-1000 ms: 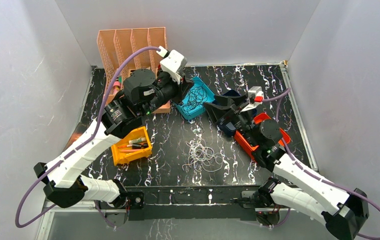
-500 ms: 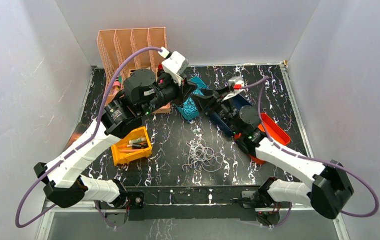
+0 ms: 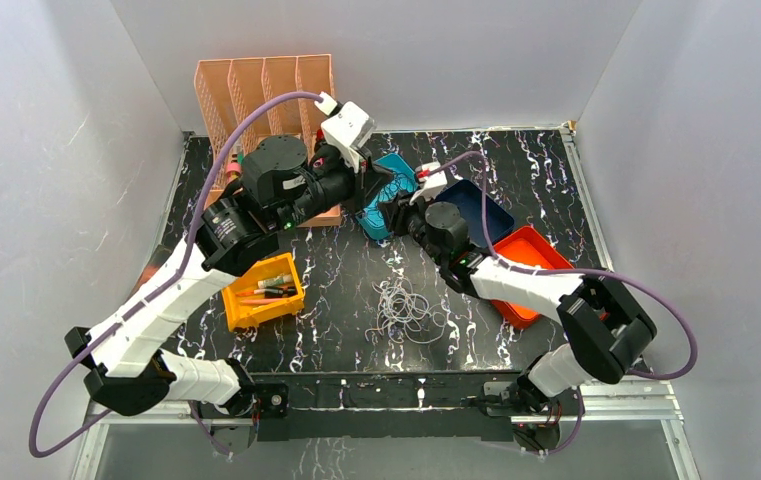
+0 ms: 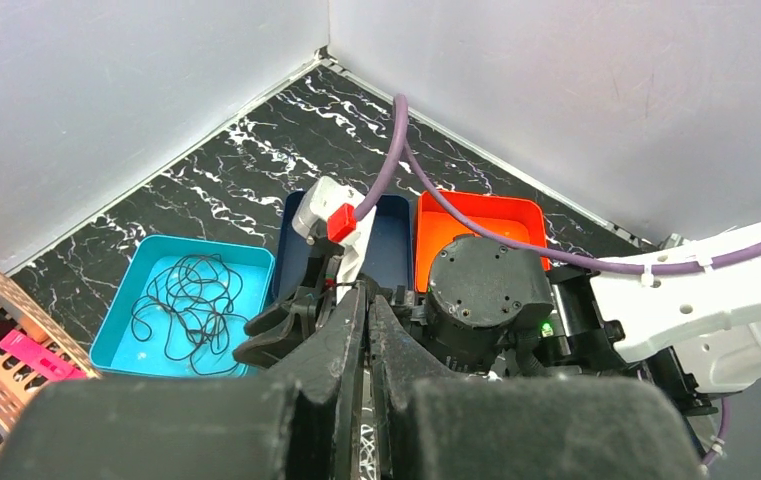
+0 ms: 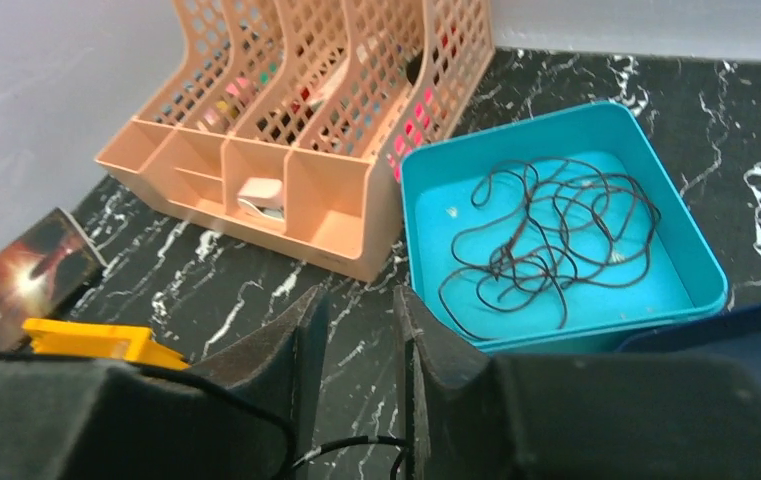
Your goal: Untangle the cables
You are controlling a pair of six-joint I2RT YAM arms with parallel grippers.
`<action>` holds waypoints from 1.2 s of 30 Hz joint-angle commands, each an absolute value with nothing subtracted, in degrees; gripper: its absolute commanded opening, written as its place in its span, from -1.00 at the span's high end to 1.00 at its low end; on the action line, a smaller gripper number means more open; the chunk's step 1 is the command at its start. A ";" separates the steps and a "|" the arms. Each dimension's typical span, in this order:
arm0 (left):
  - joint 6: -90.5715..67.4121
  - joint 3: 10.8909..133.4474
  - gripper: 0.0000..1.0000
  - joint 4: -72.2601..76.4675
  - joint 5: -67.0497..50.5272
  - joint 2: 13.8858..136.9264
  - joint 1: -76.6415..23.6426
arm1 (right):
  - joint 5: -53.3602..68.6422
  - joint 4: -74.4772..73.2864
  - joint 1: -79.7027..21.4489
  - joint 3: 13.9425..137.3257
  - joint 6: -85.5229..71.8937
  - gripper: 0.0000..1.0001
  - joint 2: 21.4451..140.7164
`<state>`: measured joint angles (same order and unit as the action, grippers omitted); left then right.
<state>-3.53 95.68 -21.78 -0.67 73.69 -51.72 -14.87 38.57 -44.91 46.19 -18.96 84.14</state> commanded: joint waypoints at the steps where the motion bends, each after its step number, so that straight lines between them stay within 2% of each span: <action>1: -2.61 99.20 1.00 -21.05 1.40 70.21 -51.77 | -18.49 36.00 -44.91 44.36 -17.77 0.28 83.69; 13: -0.71 99.16 1.00 -21.86 5.05 69.17 -51.78 | -25.42 30.04 -44.22 35.88 -17.12 0.47 75.58; 23: 1.37 100.69 1.00 -21.52 7.68 69.40 -51.78 | -27.16 22.85 -43.48 30.73 -17.68 0.45 68.39; 36: 4.29 104.47 1.00 -22.15 10.49 70.22 -51.78 | -25.05 17.55 -43.26 23.18 -25.37 -0.02 61.13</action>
<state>2.63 101.65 -24.10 8.58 71.53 -51.77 -24.95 19.31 -43.53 23.88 -23.11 64.27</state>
